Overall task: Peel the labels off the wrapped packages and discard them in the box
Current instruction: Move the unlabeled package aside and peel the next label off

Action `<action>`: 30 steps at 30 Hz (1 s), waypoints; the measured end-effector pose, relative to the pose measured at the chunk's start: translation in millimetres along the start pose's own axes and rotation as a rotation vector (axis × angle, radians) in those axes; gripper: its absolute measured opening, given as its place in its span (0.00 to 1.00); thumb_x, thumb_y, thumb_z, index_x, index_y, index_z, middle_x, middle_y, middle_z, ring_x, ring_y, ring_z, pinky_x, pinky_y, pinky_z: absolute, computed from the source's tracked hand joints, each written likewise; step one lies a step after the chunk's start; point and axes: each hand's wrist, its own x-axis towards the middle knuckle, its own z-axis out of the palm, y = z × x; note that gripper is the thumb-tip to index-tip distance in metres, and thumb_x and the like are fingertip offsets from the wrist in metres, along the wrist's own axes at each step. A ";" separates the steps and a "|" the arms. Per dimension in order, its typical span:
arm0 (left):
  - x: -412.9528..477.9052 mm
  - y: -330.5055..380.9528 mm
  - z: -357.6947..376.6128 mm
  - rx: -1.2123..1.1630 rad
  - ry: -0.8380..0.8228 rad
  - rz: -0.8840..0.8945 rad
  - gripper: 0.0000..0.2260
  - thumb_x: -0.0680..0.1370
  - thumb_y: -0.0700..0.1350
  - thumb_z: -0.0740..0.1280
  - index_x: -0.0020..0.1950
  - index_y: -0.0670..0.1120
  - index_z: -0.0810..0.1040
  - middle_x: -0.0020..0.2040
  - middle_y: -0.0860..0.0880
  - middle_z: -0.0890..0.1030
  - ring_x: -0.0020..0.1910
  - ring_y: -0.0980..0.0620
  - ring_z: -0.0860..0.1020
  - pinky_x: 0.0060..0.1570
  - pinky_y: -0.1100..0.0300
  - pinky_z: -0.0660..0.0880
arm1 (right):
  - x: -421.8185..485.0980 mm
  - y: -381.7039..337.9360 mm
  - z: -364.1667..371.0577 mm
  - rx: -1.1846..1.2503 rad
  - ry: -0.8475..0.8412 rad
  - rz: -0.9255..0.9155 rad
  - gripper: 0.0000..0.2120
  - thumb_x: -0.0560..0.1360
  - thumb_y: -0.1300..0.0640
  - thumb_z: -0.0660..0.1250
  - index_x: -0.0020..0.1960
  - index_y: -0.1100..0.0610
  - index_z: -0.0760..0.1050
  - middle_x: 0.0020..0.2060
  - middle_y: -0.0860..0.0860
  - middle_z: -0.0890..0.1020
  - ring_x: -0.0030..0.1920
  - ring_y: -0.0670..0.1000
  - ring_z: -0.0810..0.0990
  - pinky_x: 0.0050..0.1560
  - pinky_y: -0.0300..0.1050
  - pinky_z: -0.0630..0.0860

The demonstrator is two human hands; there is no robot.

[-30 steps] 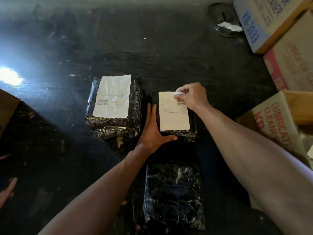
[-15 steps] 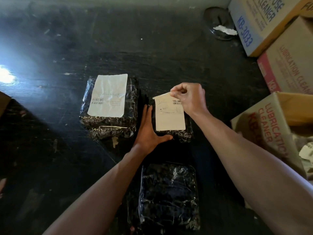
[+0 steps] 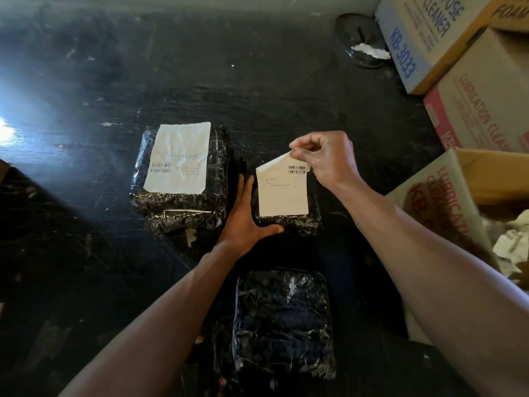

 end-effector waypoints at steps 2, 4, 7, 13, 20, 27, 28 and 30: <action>0.5 0.2 -0.8 0.000 0.001 -0.004 0.57 0.65 0.48 0.83 0.82 0.55 0.45 0.80 0.59 0.38 0.75 0.66 0.45 0.70 0.65 0.50 | 1.1 -4.5 -3.6 0.028 0.032 0.006 0.05 0.74 0.62 0.75 0.49 0.56 0.84 0.43 0.45 0.85 0.46 0.42 0.85 0.47 0.36 0.82; -0.2 0.0 -1.0 0.011 0.005 0.003 0.57 0.65 0.48 0.82 0.82 0.56 0.46 0.81 0.59 0.39 0.78 0.61 0.46 0.71 0.63 0.50 | 1.8 -8.4 -8.5 0.023 0.040 0.000 0.05 0.73 0.62 0.76 0.48 0.56 0.84 0.41 0.45 0.85 0.44 0.41 0.85 0.46 0.35 0.82; 0.1 -1.7 -1.5 0.018 0.001 0.003 0.57 0.65 0.49 0.82 0.82 0.56 0.46 0.81 0.59 0.39 0.78 0.60 0.46 0.72 0.62 0.50 | -0.4 -10.9 -15.1 0.012 0.047 -0.003 0.05 0.72 0.62 0.77 0.47 0.55 0.85 0.40 0.44 0.85 0.43 0.41 0.85 0.46 0.36 0.82; 0.7 -4.8 -2.9 0.061 0.000 0.014 0.56 0.66 0.50 0.82 0.82 0.56 0.46 0.81 0.59 0.39 0.77 0.61 0.46 0.71 0.63 0.50 | 0.9 -12.5 -21.9 0.060 0.094 0.000 0.06 0.72 0.62 0.77 0.48 0.57 0.86 0.42 0.47 0.86 0.43 0.41 0.85 0.50 0.40 0.83; -0.9 -1.4 -5.2 0.083 -0.021 -0.014 0.55 0.67 0.50 0.81 0.82 0.54 0.46 0.81 0.57 0.40 0.78 0.59 0.45 0.74 0.61 0.50 | 27.2 -44.2 -99.8 -0.006 0.276 -0.072 0.06 0.72 0.59 0.77 0.47 0.50 0.84 0.42 0.45 0.86 0.44 0.41 0.86 0.48 0.37 0.82; -15.7 24.2 -3.6 0.064 0.033 -0.100 0.53 0.69 0.48 0.80 0.82 0.52 0.45 0.82 0.52 0.45 0.79 0.54 0.48 0.73 0.62 0.49 | 4.6 -32.1 -121.6 -0.083 0.281 -0.011 0.05 0.73 0.59 0.76 0.45 0.50 0.84 0.40 0.44 0.85 0.40 0.37 0.82 0.39 0.27 0.75; -19.8 28.0 -4.4 0.067 0.055 -0.103 0.53 0.70 0.49 0.79 0.82 0.50 0.46 0.82 0.51 0.47 0.79 0.54 0.51 0.73 0.61 0.50 | 0.9 -31.0 -123.2 -0.086 0.286 0.003 0.05 0.73 0.58 0.77 0.44 0.49 0.84 0.39 0.43 0.85 0.39 0.38 0.82 0.41 0.29 0.76; -30.4 39.2 -7.9 0.067 0.084 -0.096 0.51 0.70 0.51 0.79 0.82 0.50 0.48 0.82 0.51 0.52 0.78 0.52 0.56 0.74 0.58 0.56 | -8.6 -30.0 -128.3 -0.076 0.294 0.038 0.05 0.72 0.57 0.77 0.42 0.48 0.83 0.38 0.42 0.84 0.38 0.38 0.82 0.42 0.33 0.77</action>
